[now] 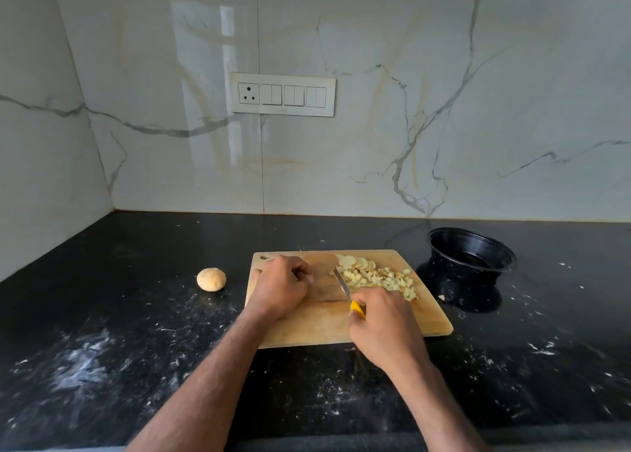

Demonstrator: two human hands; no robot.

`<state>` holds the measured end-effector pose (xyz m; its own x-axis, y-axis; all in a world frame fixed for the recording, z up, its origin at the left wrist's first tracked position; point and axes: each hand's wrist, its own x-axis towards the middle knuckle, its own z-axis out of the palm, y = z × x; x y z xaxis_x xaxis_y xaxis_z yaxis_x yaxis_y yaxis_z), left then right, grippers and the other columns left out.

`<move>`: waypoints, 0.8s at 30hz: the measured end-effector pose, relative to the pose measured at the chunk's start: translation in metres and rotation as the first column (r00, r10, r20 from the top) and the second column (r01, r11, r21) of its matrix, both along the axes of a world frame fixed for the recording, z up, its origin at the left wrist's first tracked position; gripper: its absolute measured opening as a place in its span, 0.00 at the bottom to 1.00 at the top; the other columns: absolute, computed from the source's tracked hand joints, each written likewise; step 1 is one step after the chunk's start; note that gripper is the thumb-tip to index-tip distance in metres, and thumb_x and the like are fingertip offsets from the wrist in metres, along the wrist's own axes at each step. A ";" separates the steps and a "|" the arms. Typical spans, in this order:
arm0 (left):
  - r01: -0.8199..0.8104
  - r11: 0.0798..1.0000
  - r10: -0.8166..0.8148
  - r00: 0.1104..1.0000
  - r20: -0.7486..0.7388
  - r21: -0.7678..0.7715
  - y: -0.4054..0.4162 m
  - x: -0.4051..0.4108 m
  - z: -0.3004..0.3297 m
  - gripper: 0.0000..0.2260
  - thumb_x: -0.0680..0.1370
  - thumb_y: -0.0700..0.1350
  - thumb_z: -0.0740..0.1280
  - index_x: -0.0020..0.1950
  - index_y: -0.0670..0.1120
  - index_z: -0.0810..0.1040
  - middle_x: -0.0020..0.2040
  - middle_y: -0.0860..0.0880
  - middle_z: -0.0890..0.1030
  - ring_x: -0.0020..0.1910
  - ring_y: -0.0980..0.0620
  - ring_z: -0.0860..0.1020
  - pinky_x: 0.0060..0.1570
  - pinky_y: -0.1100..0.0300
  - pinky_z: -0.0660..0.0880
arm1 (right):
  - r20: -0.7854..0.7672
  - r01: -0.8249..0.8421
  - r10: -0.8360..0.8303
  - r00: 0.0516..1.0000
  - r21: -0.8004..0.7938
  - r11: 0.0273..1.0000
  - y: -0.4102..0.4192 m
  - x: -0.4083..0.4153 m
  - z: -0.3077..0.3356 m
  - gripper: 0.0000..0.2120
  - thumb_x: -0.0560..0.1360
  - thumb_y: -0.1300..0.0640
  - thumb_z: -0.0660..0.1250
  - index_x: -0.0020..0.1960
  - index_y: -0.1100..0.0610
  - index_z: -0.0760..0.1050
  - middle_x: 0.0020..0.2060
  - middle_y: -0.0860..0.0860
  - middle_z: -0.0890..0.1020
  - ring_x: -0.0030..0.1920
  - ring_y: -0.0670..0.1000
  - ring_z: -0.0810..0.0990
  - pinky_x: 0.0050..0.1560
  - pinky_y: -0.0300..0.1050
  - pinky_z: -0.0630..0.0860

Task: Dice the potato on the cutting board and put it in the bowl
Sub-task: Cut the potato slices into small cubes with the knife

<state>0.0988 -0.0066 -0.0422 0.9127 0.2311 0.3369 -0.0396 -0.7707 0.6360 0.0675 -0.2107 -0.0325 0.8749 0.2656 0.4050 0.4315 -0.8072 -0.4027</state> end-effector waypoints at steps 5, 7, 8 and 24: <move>0.033 0.999 -0.033 0.999 0.002 -0.012 0.000 0.000 0.000 0.05 0.77 0.44 0.71 0.50 0.54 0.85 0.43 0.61 0.82 0.48 0.57 0.78 0.62 0.43 0.74 | 0.018 -0.012 0.011 1.000 0.072 0.997 0.005 -0.001 0.002 0.12 0.75 0.57 0.70 0.58 0.53 0.83 0.48 0.46 0.87 0.32 0.40 0.78 0.29 0.28 0.71; 0.038 0.999 -0.038 0.999 0.004 -0.013 -0.001 -0.001 0.000 0.06 0.77 0.44 0.71 0.51 0.53 0.86 0.44 0.60 0.82 0.49 0.56 0.78 0.61 0.43 0.74 | -0.042 -0.036 0.036 0.998 0.010 0.999 0.008 -0.003 0.001 0.08 0.74 0.57 0.69 0.52 0.57 0.83 0.44 0.49 0.86 0.33 0.44 0.80 0.30 0.36 0.78; 0.036 0.999 -0.036 0.999 0.008 -0.011 -0.001 -0.001 0.001 0.06 0.77 0.43 0.71 0.51 0.53 0.86 0.44 0.59 0.83 0.49 0.55 0.78 0.61 0.44 0.74 | -0.059 -0.045 0.044 0.997 -0.007 0.999 0.010 -0.003 0.001 0.08 0.74 0.57 0.69 0.51 0.58 0.83 0.42 0.50 0.86 0.32 0.45 0.81 0.30 0.40 0.78; 0.101 0.993 -0.098 0.993 0.066 -0.054 -0.011 0.012 0.013 0.08 0.80 0.41 0.68 0.54 0.49 0.86 0.51 0.55 0.85 0.50 0.57 0.80 0.56 0.55 0.78 | 0.095 -0.022 0.002 0.995 0.208 0.978 -0.002 0.036 -0.002 0.13 0.77 0.55 0.70 0.61 0.54 0.83 0.43 0.50 0.87 0.34 0.45 0.81 0.35 0.35 0.77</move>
